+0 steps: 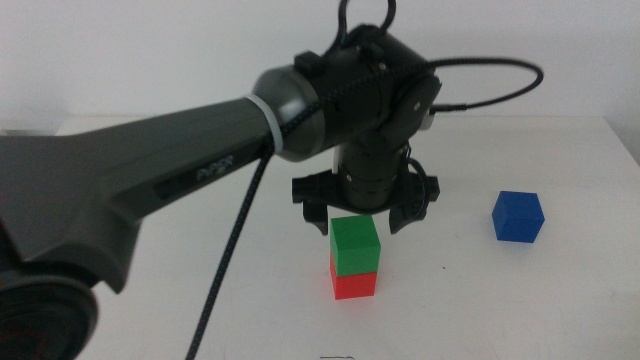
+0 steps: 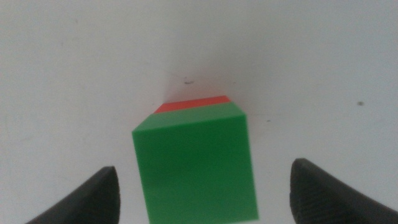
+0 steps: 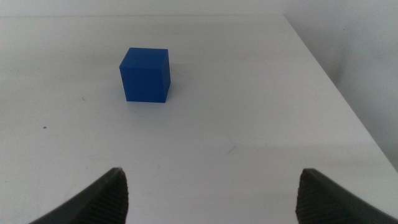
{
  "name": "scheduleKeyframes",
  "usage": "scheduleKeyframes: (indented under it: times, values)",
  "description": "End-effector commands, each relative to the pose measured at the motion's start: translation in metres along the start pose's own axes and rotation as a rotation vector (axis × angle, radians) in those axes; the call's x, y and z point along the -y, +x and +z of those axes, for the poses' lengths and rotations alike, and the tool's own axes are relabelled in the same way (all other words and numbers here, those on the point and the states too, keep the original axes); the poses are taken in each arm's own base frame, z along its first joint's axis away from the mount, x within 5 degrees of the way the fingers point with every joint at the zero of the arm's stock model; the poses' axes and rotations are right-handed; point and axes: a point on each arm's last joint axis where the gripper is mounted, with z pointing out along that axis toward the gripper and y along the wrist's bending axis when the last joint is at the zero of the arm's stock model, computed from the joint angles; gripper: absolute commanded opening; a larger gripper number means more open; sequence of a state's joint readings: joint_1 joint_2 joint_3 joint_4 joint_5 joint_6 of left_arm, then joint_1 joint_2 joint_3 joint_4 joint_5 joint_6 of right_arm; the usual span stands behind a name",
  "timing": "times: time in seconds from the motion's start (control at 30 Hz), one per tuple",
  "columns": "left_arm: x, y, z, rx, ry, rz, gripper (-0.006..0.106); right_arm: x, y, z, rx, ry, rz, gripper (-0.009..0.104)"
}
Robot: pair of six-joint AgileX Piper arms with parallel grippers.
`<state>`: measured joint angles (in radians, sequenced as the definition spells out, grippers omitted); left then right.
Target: Stack red cubes first, then green, then blue cubes in a specific spot.
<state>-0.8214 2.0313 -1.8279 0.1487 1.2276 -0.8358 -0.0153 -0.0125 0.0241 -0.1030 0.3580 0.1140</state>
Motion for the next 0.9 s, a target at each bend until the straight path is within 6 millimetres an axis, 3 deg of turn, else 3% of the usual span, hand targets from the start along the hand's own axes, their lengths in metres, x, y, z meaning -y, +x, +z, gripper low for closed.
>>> scheduleKeyframes:
  times: [0.0, 0.17, 0.27, 0.4, 0.47, 0.63, 0.87]
  values:
    - [-0.009, 0.001, -0.048, 0.041, 0.030, 0.013, 0.094, 0.000, -0.008, -0.002, 0.083, -0.003, -0.023, 0.071]
    - [-0.017, 0.006, -0.079, 0.066, 0.083, 0.058, 0.094, 0.000, -0.008, -0.002, 0.083, -0.003, -0.023, 0.071]
    - [-0.026, 0.011, -0.111, 0.110, 0.146, 0.104, 0.094, 0.000, -0.008, -0.002, 0.083, -0.003, -0.023, 0.071]
    - [-0.048, 0.022, -0.166, 0.247, 0.207, 0.393, 0.094, 0.000, -0.008, -0.002, 0.083, -0.003, -0.023, 0.071]
    - [-0.062, 0.026, -0.188, 0.324, 0.199, 0.492, 0.094, 0.000, -0.008, -0.002, 0.083, -0.003, -0.023, 0.071]
    - [-0.113, 0.036, -0.230, 0.459, 0.209, 0.550, 0.094, 0.000, -0.008, -0.002, 0.083, -0.003, -0.023, 0.071]
    - [-0.181, 0.071, -0.258, 0.592, 0.383, 0.632, 0.092, 0.000, -0.008, -0.002, 0.083, -0.003, -0.023, 0.071]
